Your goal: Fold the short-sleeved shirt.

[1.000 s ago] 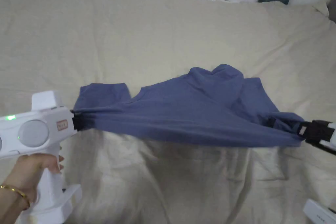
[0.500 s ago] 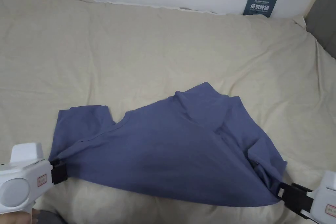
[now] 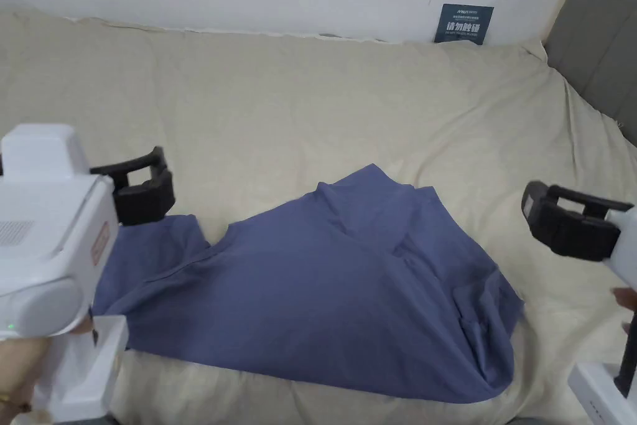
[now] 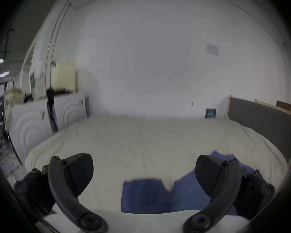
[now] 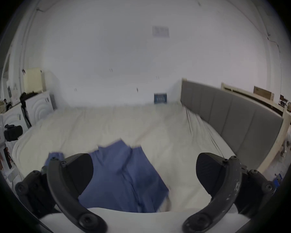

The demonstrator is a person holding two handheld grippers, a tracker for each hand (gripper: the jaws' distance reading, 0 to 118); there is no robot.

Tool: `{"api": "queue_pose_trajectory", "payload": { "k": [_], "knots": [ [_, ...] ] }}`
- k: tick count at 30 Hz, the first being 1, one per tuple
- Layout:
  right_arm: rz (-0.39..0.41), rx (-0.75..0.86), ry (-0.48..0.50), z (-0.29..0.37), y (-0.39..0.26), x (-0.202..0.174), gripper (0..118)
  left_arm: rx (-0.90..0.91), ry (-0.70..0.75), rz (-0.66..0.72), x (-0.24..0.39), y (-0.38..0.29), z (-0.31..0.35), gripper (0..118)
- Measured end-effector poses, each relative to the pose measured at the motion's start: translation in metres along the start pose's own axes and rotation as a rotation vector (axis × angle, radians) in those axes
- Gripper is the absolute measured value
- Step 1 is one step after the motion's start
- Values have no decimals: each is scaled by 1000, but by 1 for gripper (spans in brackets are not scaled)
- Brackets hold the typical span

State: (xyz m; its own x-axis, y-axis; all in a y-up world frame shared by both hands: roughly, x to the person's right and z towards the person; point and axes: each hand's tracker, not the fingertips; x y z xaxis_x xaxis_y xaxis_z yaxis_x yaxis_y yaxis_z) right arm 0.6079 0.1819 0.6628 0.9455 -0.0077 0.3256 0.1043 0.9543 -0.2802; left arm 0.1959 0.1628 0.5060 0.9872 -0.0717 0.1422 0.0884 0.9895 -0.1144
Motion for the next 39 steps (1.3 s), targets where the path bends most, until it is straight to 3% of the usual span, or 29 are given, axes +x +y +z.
{"api": "queue_pose_trajectory", "payload": {
  "k": [9,12,14,18,21,25,28,29,32,36,39],
  "knots": [
    [16,165,-10,7,7,-38,118,119,-44,3,45,17,17,115],
    [16,196,2,12,7,-46,91,126,-50,-24,51,16,23,83],
    [12,199,13,14,7,-49,86,118,-54,-16,50,14,23,78],
    [-24,189,23,15,6,-54,5,79,-62,18,49,10,21,3],
    [-24,179,40,14,6,-55,1,25,-92,5,48,8,20,0],
    [-19,162,48,12,5,-57,1,-30,-89,6,44,7,14,0],
    [-7,148,53,9,2,-58,1,-171,-100,43,25,11,-5,5],
    [-2,144,55,8,1,-57,1,-226,-105,61,17,11,-14,16],
    [5,126,59,3,-3,-57,1,-423,-117,96,-11,2,-43,64],
    [2,87,74,-10,-9,-60,1,-535,-50,106,-38,-28,-72,118],
    [9,55,86,-20,-14,-64,1,-642,4,138,-55,-54,-92,118]
  ]
}}
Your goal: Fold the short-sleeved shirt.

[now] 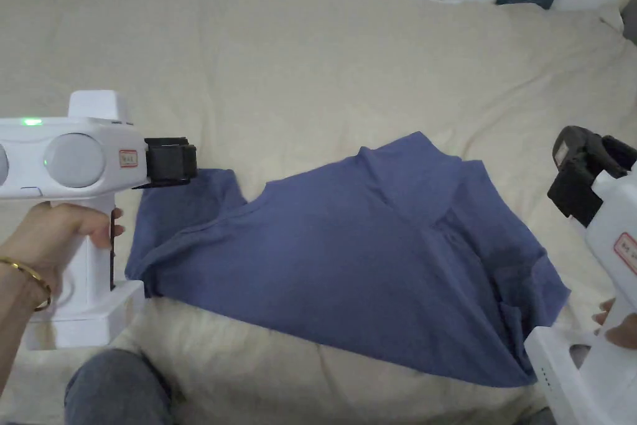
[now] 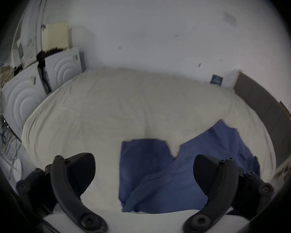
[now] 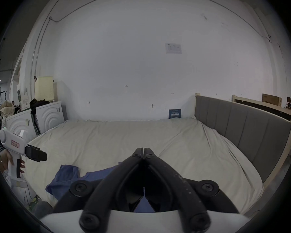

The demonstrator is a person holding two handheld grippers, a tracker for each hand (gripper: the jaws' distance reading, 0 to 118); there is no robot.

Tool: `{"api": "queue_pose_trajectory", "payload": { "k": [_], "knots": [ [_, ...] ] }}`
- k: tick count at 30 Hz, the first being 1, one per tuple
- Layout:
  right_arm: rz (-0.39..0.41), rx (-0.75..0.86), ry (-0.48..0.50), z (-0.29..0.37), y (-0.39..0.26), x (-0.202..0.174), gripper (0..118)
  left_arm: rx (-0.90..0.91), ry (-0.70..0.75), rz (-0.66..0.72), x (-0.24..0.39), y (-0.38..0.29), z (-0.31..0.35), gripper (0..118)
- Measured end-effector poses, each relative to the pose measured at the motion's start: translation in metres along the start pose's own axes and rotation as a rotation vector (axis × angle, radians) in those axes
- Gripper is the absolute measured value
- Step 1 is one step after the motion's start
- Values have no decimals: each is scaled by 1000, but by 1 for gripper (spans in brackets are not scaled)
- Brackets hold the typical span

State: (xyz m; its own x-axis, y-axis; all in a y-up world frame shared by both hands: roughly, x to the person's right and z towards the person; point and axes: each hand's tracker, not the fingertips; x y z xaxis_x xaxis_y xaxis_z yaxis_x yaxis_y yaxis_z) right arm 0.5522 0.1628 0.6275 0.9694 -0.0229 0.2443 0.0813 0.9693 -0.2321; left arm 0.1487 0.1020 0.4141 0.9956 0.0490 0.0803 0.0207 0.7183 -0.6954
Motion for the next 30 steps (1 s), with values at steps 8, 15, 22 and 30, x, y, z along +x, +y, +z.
{"api": "queue_pose_trajectory", "payload": {
  "k": [8,15,22,30],
  "knots": [
    [35,-78,11,-20,-15,-10,1,-313,116,122,-29,-29,-89,118],
    [5,-143,-10,-31,-28,-3,1,-358,133,95,-15,-41,-122,76],
    [-11,-185,-22,-37,-37,3,1,-352,104,-19,5,-43,-116,0],
    [24,-210,29,-64,-8,21,2,-187,20,124,-6,-17,-72,0]
  ]
}}
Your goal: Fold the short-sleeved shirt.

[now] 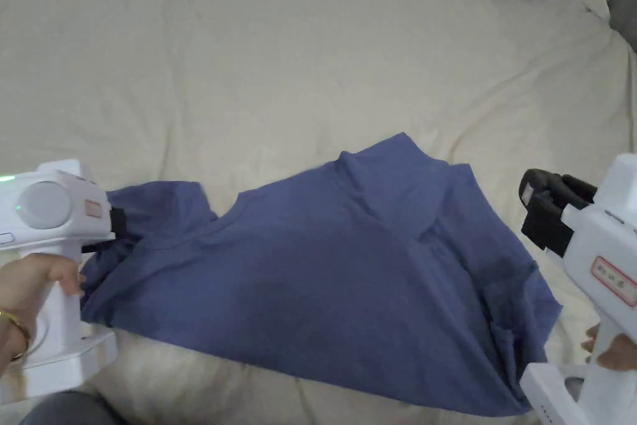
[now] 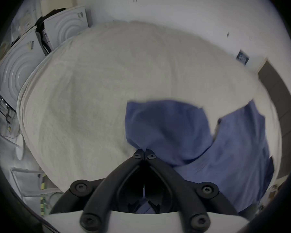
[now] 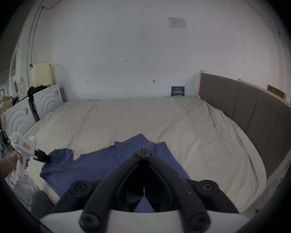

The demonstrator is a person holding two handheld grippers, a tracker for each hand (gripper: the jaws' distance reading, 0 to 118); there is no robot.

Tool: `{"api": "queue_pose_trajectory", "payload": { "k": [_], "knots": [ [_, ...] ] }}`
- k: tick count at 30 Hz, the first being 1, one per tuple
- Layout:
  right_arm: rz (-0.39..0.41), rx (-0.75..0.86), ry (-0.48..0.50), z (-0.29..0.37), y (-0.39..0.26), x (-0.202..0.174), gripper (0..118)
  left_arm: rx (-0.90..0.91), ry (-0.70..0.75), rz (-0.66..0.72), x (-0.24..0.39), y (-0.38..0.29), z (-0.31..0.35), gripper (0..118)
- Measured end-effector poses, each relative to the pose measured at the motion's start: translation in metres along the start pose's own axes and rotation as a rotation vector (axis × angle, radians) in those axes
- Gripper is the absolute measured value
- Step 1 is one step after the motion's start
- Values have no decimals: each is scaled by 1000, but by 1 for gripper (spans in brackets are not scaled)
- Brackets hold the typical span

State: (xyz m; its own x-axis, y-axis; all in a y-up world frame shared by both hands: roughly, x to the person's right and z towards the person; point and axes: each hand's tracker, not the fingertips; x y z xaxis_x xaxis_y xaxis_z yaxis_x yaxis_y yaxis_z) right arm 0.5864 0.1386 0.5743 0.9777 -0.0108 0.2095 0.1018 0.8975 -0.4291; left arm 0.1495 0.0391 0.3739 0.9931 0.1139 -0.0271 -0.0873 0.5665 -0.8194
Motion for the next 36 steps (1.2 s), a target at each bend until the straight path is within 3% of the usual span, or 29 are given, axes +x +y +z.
{"api": "queue_pose_trajectory", "payload": {
  "k": [5,7,9,11,16,20,26,29,32,34,35,36],
  "knots": [
    [96,-63,16,-53,48,14,17,137,-35,14,4,2,39,0],
    [107,-132,34,-83,67,18,62,186,-31,-7,9,-2,50,0],
    [134,-193,28,-116,79,21,95,202,-36,-24,13,-3,52,0],
    [162,-258,35,-152,87,25,118,196,-27,-28,15,-4,51,0],
    [117,-480,0,-248,78,41,118,144,-4,19,8,-9,33,0],
    [103,-621,-102,-308,53,53,118,112,36,64,-2,-12,10,0],
    [51,-706,-151,-346,25,63,93,43,89,103,2,-13,-17,0],
    [51,-703,-140,-352,17,63,75,39,98,80,6,-13,-21,0],
    [8,-734,-117,-353,10,63,25,41,95,89,6,-11,-21,0],
    [-51,-746,-72,-353,7,61,17,41,92,100,6,-10,-21,0],
    [-70,-728,-92,-351,8,60,17,42,91,107,5,-10,-21,0],
    [-70,-730,-99,-350,9,59,10,42,89,110,6,-10,-19,0]
  ]
}}
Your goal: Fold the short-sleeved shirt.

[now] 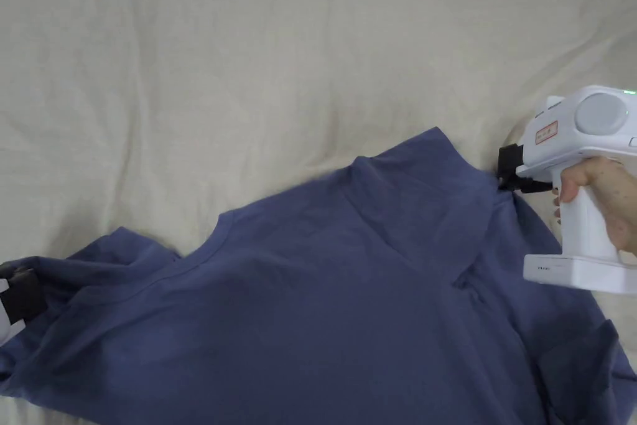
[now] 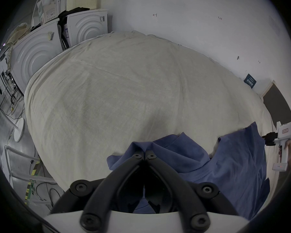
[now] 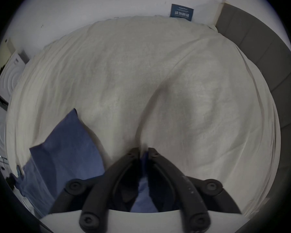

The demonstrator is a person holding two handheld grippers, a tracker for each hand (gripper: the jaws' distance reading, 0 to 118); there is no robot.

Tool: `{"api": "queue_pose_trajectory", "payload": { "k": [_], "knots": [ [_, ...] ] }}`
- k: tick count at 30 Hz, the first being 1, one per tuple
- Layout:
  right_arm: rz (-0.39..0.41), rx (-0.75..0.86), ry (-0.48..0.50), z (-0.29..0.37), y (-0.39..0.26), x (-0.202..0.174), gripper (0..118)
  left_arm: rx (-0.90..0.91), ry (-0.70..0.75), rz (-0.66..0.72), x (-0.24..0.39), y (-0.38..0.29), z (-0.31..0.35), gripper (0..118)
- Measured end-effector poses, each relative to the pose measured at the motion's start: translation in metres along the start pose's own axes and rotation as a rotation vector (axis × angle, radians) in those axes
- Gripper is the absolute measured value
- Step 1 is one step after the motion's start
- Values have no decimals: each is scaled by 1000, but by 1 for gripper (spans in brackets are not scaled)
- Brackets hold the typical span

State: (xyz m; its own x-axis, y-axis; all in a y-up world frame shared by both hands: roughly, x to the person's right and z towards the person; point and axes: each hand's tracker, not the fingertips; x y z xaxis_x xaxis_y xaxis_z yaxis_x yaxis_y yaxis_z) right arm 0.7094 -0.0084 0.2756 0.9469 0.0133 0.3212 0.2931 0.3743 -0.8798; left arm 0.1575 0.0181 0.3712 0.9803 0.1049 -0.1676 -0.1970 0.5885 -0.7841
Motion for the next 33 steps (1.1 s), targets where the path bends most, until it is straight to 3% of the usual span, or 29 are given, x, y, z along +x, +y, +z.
{"api": "queue_pose_trajectory", "payload": {
  "k": [6,8,11,15,24,29,33],
  "knots": [
    [11,89,11,64,-5,4,5,26,-20,54,-1,6,14,0],
    [33,159,51,103,-11,9,5,59,-27,79,3,9,23,0],
    [-5,260,136,174,-26,17,5,112,-96,98,14,22,42,0],
    [33,436,135,274,-50,31,5,233,-171,74,33,53,92,0],
    [-126,863,216,469,-145,107,5,634,-303,65,10,124,255,0],
    [-245,969,317,508,-203,147,4,687,-360,114,-21,133,305,0],
    [-229,972,325,512,-222,152,4,723,-349,74,-25,136,322,0]
  ]
}}
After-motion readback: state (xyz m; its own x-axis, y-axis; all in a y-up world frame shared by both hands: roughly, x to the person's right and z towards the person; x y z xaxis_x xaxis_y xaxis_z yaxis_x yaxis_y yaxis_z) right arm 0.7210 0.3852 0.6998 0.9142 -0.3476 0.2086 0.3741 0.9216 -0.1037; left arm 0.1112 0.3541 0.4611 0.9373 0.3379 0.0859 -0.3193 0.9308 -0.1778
